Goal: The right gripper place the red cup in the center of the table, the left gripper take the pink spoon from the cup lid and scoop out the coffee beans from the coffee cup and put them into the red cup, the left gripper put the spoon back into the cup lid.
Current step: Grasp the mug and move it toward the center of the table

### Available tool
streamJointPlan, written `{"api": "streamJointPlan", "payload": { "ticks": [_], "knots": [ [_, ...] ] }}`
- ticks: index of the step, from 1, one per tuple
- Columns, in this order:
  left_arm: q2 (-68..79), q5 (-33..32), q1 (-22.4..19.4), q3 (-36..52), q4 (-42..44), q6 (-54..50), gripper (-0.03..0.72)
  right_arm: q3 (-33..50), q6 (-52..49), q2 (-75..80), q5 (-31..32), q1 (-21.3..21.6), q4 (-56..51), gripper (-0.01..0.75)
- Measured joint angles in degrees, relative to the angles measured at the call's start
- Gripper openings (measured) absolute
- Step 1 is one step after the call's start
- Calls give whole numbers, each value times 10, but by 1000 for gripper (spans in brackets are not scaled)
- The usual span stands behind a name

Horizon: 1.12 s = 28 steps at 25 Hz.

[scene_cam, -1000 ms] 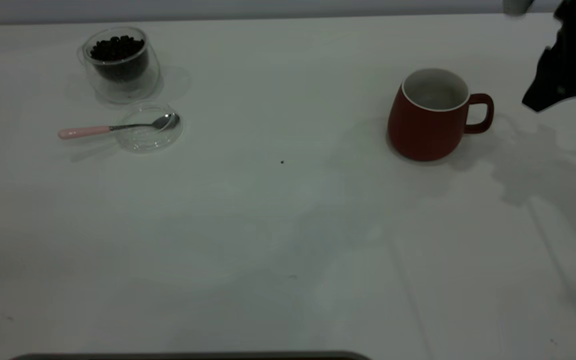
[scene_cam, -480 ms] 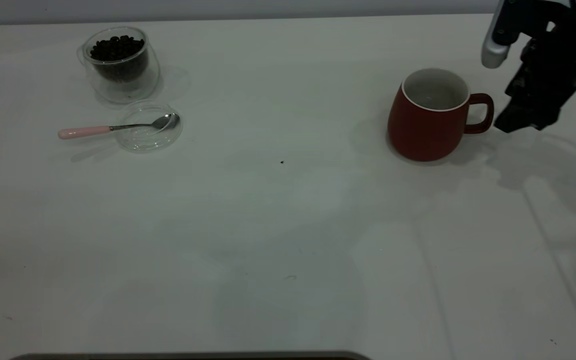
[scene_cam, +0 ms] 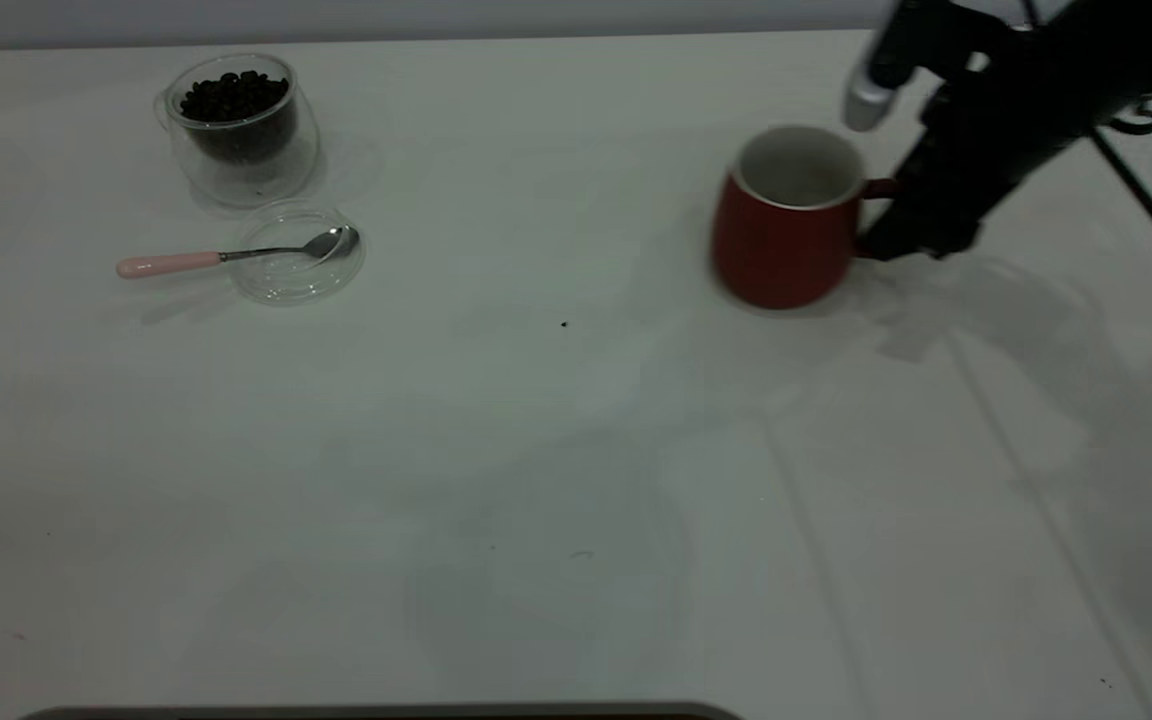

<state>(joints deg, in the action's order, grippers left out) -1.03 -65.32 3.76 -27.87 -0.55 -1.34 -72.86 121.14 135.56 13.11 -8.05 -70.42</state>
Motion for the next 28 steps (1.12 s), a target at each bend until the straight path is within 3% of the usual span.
{"api": "streamJointPlan", "payload": {
  "ticks": [10, 17, 23, 26, 28],
  "knots": [
    [0, 0, 0, 0, 0, 0, 465, -98, 0, 41, 24, -112, -50, 585],
    [0, 0, 0, 0, 0, 0, 465, -113, -1, 42, 25, -130, -66, 585],
    [0, 0, 0, 0, 0, 0, 465, -2, -67, -80, 10, -106, -67, 585],
    [0, 0, 0, 0, 0, 0, 465, 90, -202, -187, 9, -101, -75, 585],
    [0, 0, 0, 0, 0, 0, 465, 154, -345, -264, 42, -102, -71, 585]
  ]
}}
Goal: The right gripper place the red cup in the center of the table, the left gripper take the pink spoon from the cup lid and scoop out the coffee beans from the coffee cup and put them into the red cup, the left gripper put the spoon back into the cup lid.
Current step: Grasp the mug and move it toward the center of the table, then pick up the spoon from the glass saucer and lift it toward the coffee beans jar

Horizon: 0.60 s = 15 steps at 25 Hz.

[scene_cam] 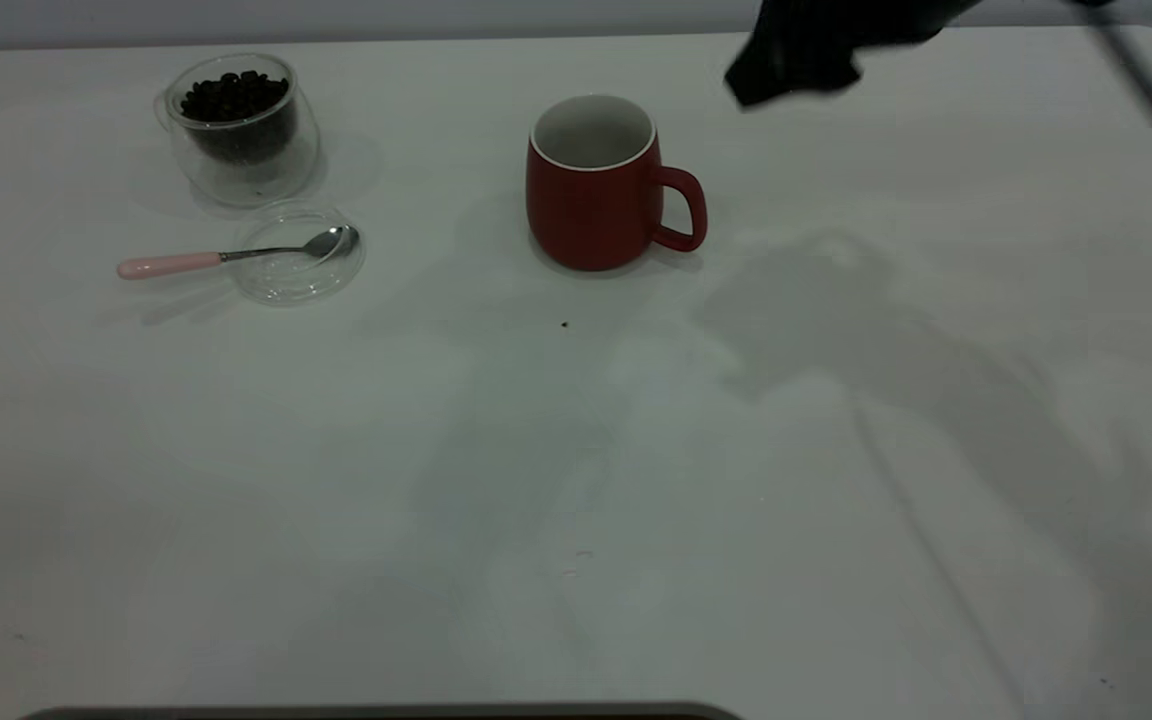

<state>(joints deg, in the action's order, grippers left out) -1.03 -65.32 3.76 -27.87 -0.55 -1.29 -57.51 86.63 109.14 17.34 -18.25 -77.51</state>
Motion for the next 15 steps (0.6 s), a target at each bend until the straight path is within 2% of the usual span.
{"api": "streamJointPlan", "payload": {
  "ticks": [4, 7, 11, 13, 15],
  "knots": [
    [0, 0, 0, 0, 0, 0, 465, 117, -270, -156, 134, 0, 137, 585],
    [0, 0, 0, 0, 0, 0, 465, 168, -471, -268, 226, -1, 321, 585],
    [0, 0, 0, 0, 0, 1, 465, 193, -733, -409, 359, -1, 594, 585],
    [0, 0, 0, 0, 0, 1, 465, 209, -825, -470, 423, 4, 704, 585],
    [0, 0, 0, 0, 0, 1, 465, 234, -877, -520, 468, 28, 765, 585]
  ]
}}
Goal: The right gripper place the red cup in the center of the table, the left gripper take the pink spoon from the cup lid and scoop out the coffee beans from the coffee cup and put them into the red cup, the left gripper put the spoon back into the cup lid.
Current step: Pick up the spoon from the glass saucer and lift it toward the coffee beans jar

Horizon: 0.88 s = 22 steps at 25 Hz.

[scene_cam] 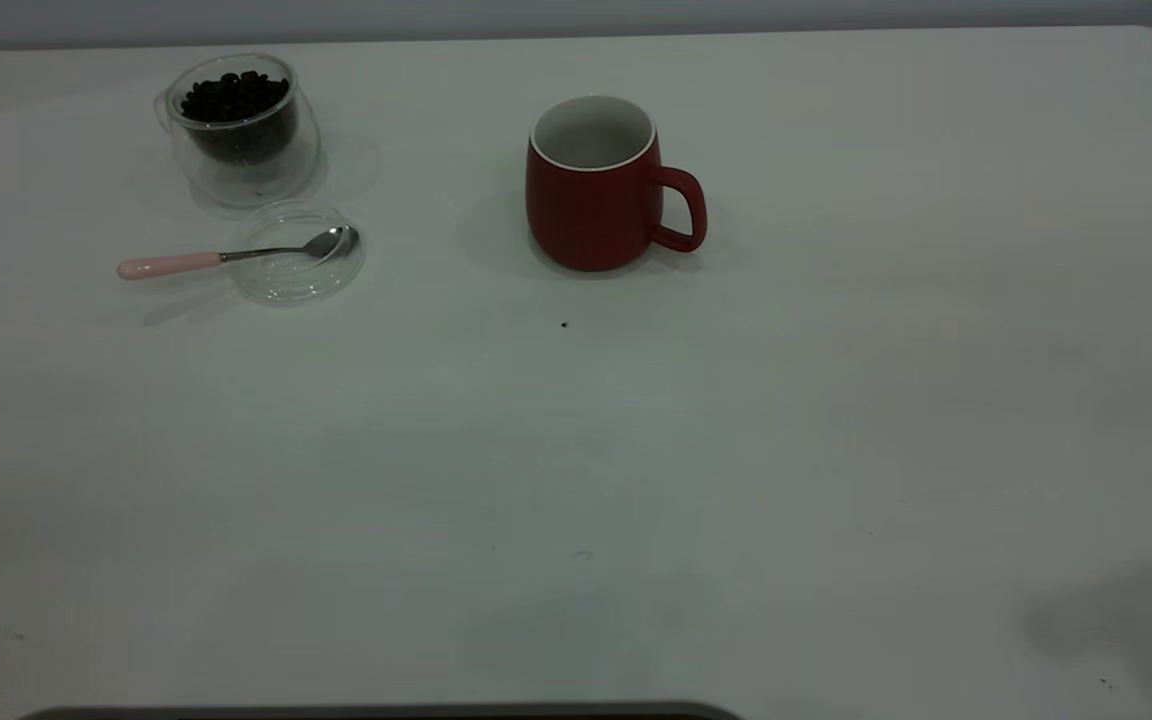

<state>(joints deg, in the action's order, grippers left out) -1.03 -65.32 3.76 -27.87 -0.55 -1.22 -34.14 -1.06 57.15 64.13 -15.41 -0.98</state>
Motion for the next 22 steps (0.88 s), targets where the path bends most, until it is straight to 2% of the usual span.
{"api": "streamJointPlan", "payload": {
  "ticks": [5, 9, 22],
  "knots": [
    [0, 0, 0, 0, 0, 0, 465, 63, 11, -144, -1, 80, 25, 585],
    [0, 0, 0, 0, 0, 0, 465, 72, 26, -266, -11, 116, 24, 585],
    [0, 0, 0, 0, 0, 0, 465, 72, 27, -517, -3, 121, 25, 585]
  ]
}}
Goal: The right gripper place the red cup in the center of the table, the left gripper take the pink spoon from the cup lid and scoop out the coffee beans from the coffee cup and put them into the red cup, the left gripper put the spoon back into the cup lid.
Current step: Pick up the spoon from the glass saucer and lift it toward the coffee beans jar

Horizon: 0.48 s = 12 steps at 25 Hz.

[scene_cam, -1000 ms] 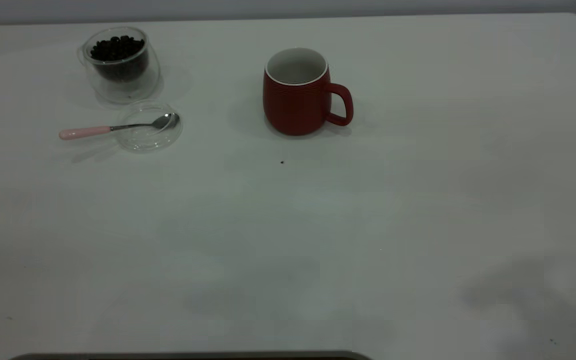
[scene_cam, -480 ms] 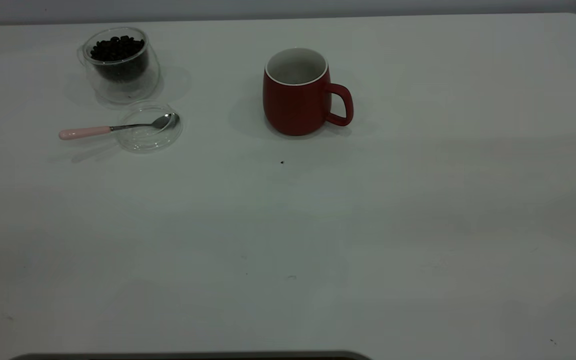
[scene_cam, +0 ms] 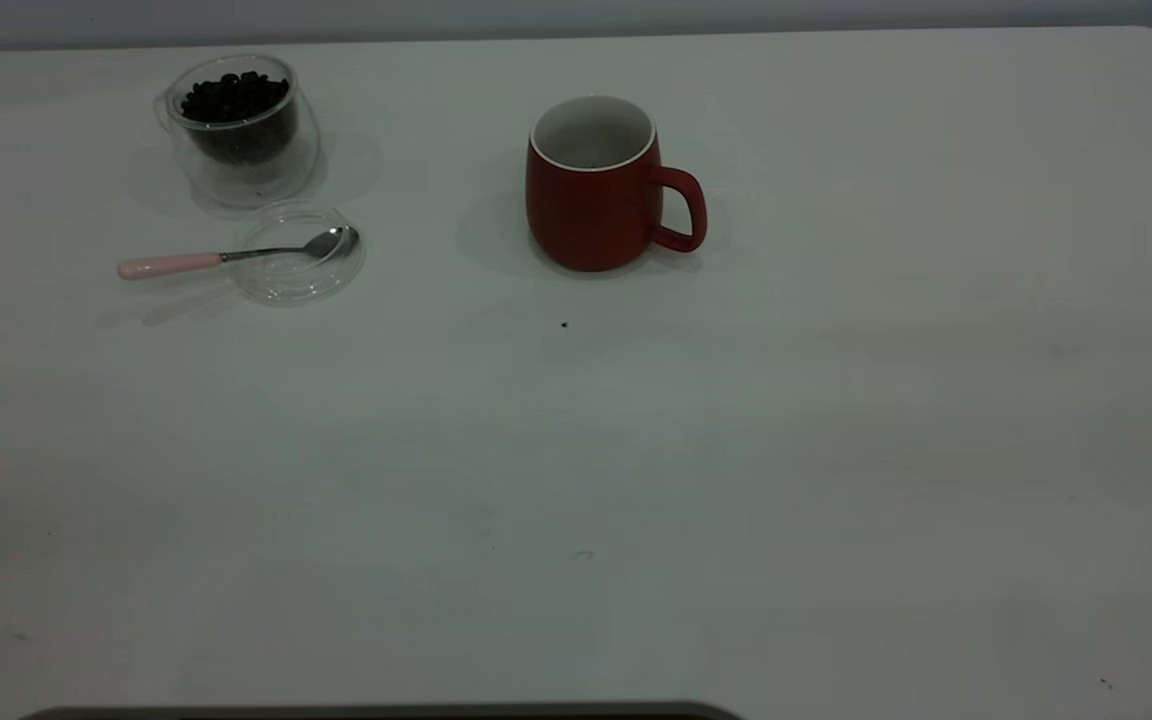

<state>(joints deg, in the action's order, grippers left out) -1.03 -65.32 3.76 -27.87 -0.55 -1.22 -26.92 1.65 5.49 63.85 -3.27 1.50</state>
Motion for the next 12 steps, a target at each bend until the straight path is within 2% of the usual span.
{"api": "streamJointPlan", "payload": {
  "ticks": [12],
  "knots": [
    [0, 0, 0, 0, 0, -1, 465, 0, 0, -36, 3, 0, -2, 585]
  ]
}}
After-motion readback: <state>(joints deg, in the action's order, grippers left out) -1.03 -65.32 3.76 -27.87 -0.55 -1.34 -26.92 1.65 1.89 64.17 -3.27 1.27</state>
